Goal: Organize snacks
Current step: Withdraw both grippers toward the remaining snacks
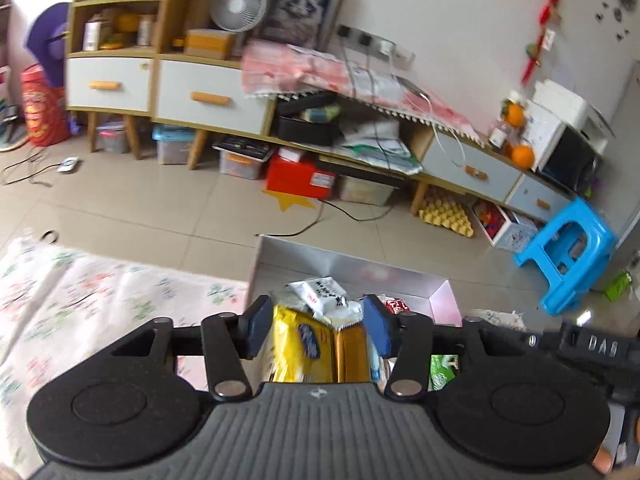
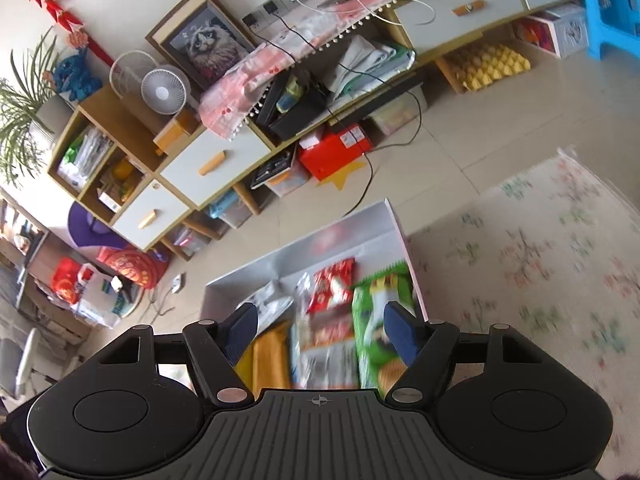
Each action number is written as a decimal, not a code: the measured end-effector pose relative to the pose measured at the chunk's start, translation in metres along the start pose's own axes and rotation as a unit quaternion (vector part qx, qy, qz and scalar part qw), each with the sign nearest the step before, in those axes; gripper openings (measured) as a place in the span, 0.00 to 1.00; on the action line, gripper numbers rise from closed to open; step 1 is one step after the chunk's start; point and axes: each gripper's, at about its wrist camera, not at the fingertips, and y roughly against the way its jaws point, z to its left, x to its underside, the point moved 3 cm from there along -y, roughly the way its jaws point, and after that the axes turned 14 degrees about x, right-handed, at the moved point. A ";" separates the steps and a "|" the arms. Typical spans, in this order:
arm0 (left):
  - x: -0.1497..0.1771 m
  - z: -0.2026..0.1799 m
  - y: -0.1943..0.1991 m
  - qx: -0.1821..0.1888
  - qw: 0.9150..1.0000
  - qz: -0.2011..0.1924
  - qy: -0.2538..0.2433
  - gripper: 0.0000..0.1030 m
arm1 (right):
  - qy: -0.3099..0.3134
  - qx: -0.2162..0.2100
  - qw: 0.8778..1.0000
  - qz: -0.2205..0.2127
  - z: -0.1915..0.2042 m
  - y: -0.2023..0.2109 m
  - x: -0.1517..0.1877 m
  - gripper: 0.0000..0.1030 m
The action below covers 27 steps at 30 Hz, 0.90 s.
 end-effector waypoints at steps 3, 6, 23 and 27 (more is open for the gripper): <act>0.004 -0.010 0.036 -0.002 1.000 -0.018 0.021 0.55 | 0.013 -0.002 1.000 -0.003 0.002 0.031 0.011 0.69; 0.012 -0.021 0.068 -0.010 0.999 -0.029 0.040 0.59 | 0.004 -0.013 1.000 -0.001 0.000 0.064 0.026 0.69; 0.120 -0.053 0.094 -0.020 0.989 0.125 -0.081 0.74 | 0.098 0.050 0.993 0.031 -0.021 0.141 0.126 0.75; 0.127 -0.050 0.087 -0.003 0.980 0.154 -0.122 0.82 | 0.115 0.053 0.992 0.029 -0.015 0.145 0.131 0.79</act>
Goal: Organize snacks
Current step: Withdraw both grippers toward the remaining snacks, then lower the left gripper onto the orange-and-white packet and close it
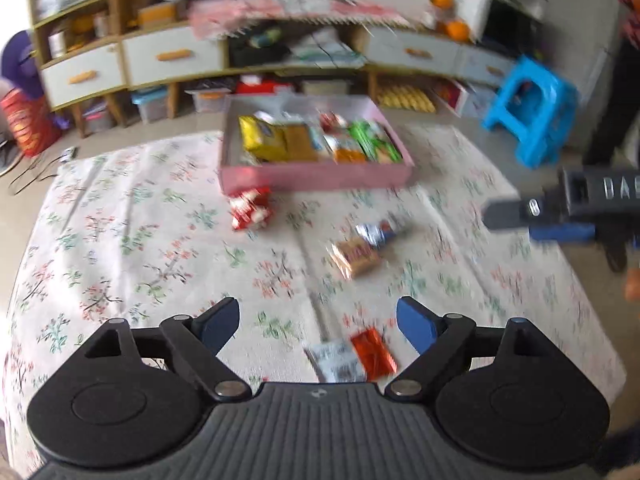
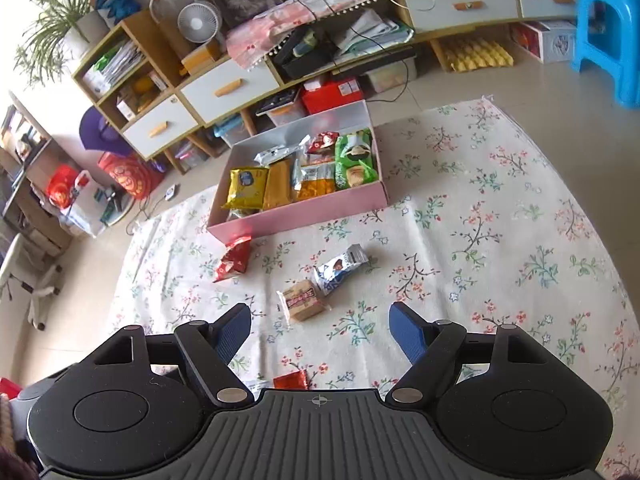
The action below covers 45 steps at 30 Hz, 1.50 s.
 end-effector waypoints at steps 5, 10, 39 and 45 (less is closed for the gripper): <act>0.011 0.007 -0.006 -0.005 1.000 0.026 -0.001 0.83 | 0.061 0.021 0.998 0.006 0.021 0.004 0.014 0.80; 0.029 -0.014 -0.003 0.006 0.999 0.032 -0.034 0.88 | 0.083 0.036 0.996 -0.003 0.028 0.007 0.018 0.88; 0.053 -0.028 -0.085 -0.005 0.981 0.128 -0.147 0.75 | 0.032 0.045 0.998 0.014 0.009 0.001 0.007 0.88; 0.055 -0.031 -0.080 -0.008 0.980 0.120 -0.157 0.60 | 0.028 0.048 0.998 0.018 0.006 -0.002 0.007 0.88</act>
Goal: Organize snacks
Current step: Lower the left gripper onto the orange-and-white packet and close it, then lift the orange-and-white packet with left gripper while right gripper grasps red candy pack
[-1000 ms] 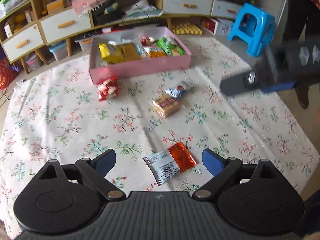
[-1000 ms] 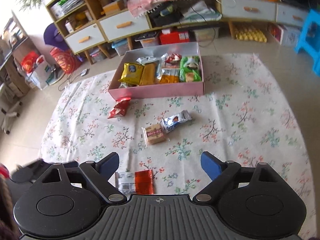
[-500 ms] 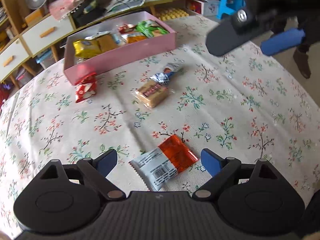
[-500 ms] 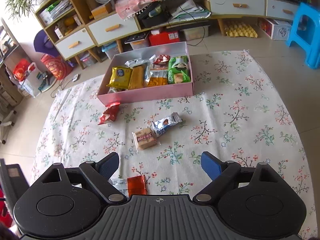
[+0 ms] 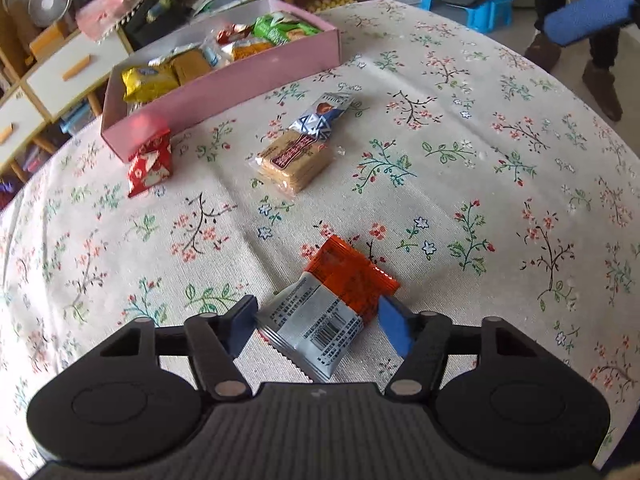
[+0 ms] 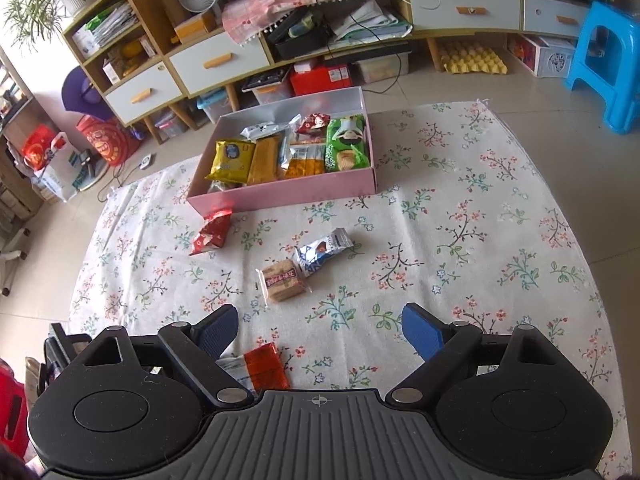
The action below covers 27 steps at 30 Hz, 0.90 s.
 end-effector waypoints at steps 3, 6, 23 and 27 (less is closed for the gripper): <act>-0.001 0.003 0.002 0.002 1.000 -0.001 0.003 0.52 | -0.003 -0.001 1.000 0.001 -0.001 -0.001 0.000 0.88; -0.003 0.007 0.003 -0.001 1.000 -0.003 0.014 0.45 | -0.002 -0.001 1.000 0.001 -0.001 -0.001 -0.001 0.88; -0.007 0.030 0.026 0.005 0.995 -0.043 0.094 0.15 | 0.001 0.002 1.000 0.003 0.002 -0.003 0.000 0.88; -0.007 0.032 0.028 0.003 0.994 -0.045 0.101 0.14 | 0.001 0.003 1.000 0.003 0.002 -0.004 0.000 0.88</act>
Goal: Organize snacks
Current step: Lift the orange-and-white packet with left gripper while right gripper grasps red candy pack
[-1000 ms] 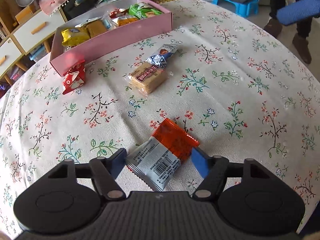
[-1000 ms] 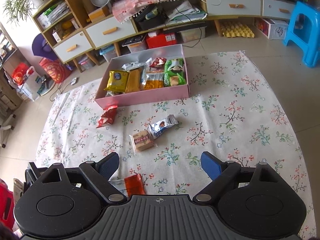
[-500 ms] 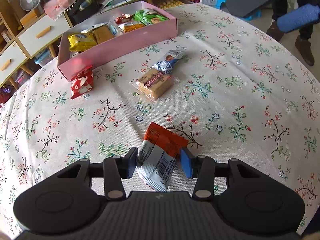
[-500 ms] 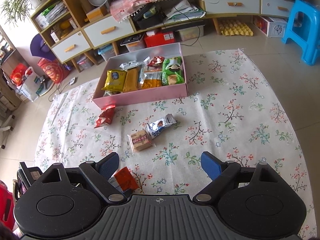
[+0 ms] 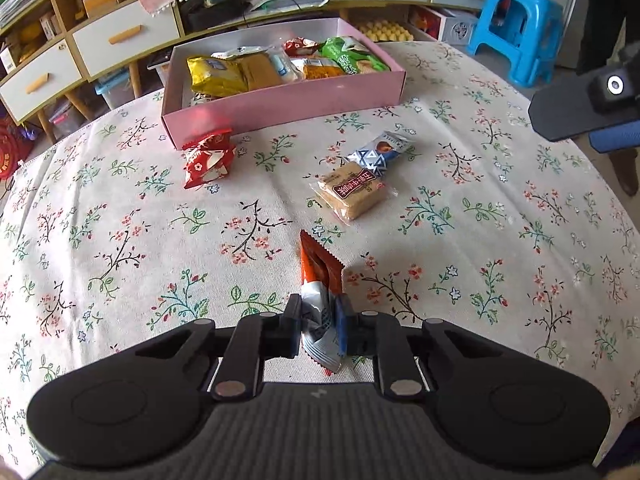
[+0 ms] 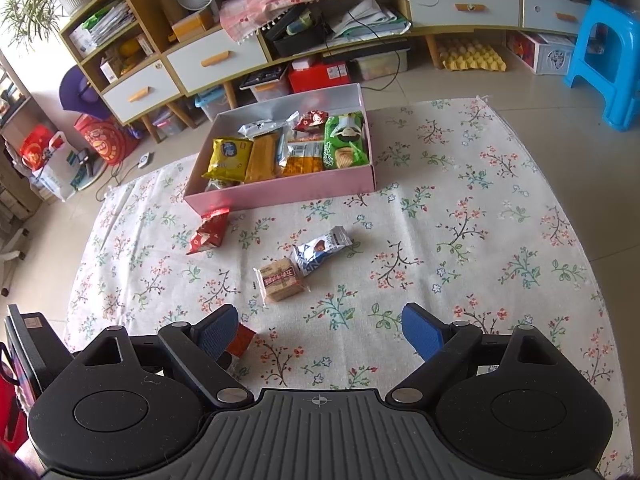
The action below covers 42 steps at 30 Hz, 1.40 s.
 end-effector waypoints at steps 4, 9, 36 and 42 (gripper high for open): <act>-0.002 0.003 0.008 0.003 1.000 -0.016 0.015 0.10 | 0.002 0.000 1.000 0.000 0.001 0.000 0.000 0.88; -0.003 0.009 0.016 0.007 0.999 -0.030 0.036 0.10 | 0.001 0.002 1.000 0.002 0.001 -0.001 0.000 0.88; -0.003 0.090 0.074 -0.029 0.961 -0.140 0.238 0.10 | 0.064 -0.002 0.998 0.024 0.053 -0.044 -0.010 0.88; -0.001 0.101 0.078 -0.053 0.952 -0.146 0.264 0.10 | 0.044 -0.048 0.997 0.050 0.099 -0.092 -0.029 0.88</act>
